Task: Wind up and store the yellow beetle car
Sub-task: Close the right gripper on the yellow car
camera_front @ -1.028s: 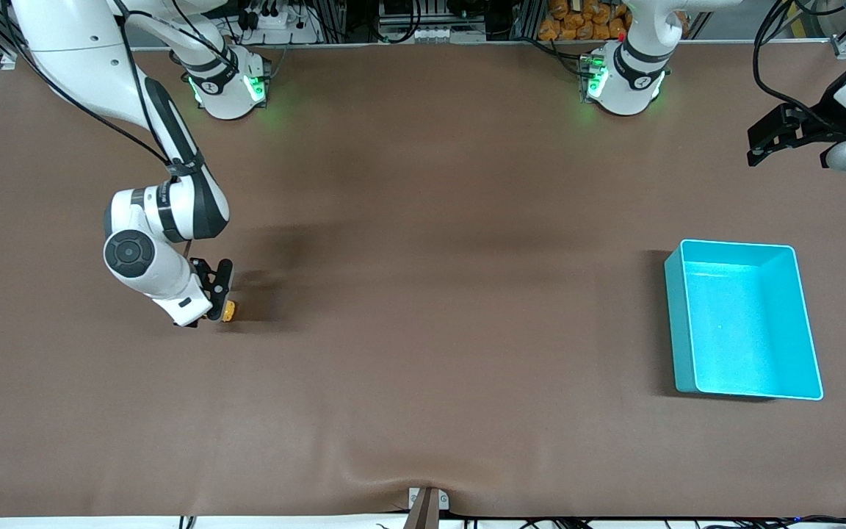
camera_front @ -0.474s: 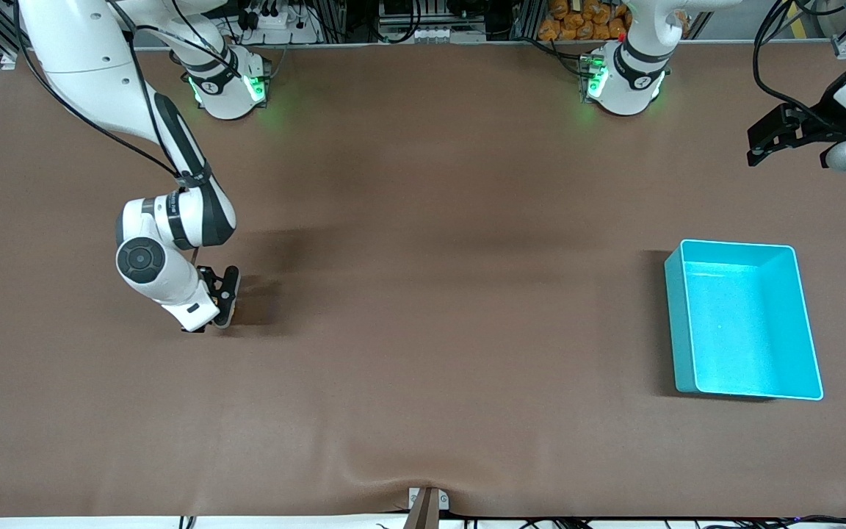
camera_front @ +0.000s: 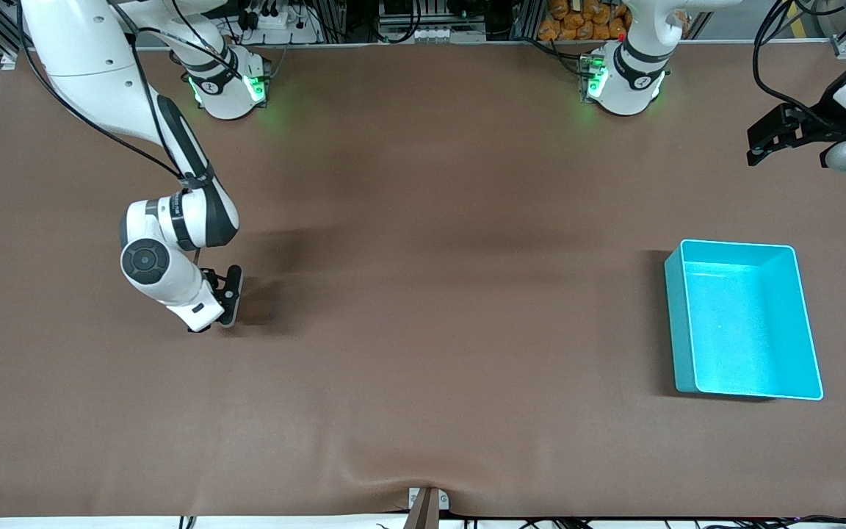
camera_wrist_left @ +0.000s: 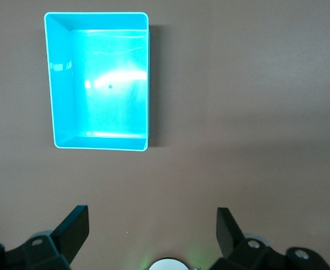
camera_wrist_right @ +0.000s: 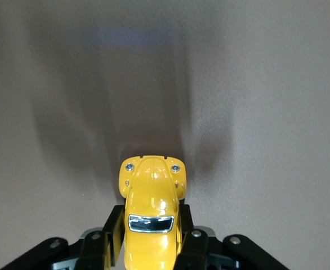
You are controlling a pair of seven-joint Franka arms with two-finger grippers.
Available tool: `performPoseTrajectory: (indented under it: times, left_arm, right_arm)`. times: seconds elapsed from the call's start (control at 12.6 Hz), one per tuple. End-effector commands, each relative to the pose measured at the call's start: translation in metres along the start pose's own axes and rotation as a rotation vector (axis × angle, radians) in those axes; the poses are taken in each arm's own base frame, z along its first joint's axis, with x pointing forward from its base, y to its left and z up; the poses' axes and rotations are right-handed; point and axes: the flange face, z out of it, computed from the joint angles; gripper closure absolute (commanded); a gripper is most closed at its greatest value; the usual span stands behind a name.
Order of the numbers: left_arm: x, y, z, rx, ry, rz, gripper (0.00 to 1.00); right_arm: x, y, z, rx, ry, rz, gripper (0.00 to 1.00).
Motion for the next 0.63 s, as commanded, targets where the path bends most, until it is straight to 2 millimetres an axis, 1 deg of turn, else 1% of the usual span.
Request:
performPoseTrajectory:
  times: [0.0,0.24,0.32,0.55]
  left_arm:
    - [-0.001,0.001,0.001,-0.002,-0.014,-0.013,0.0]
    - [-0.001,0.001,0.002,-0.002,-0.016,-0.015,0.0]
    - [-0.001,0.001,0.003,-0.001,-0.017,-0.02,0.0]
    - [-0.002,0.002,0.008,0.0,-0.029,-0.033,0.0]
  right_arm:
    - [0.004,-0.007,0.004,0.053,0.006,-0.052,0.91]
    - [0.006,-0.007,0.006,0.053,0.007,-0.056,0.88]
    - [0.003,-0.006,0.009,0.054,0.007,-0.053,0.87]
    - [-0.02,-0.003,0.014,0.059,0.009,-0.041,0.86]
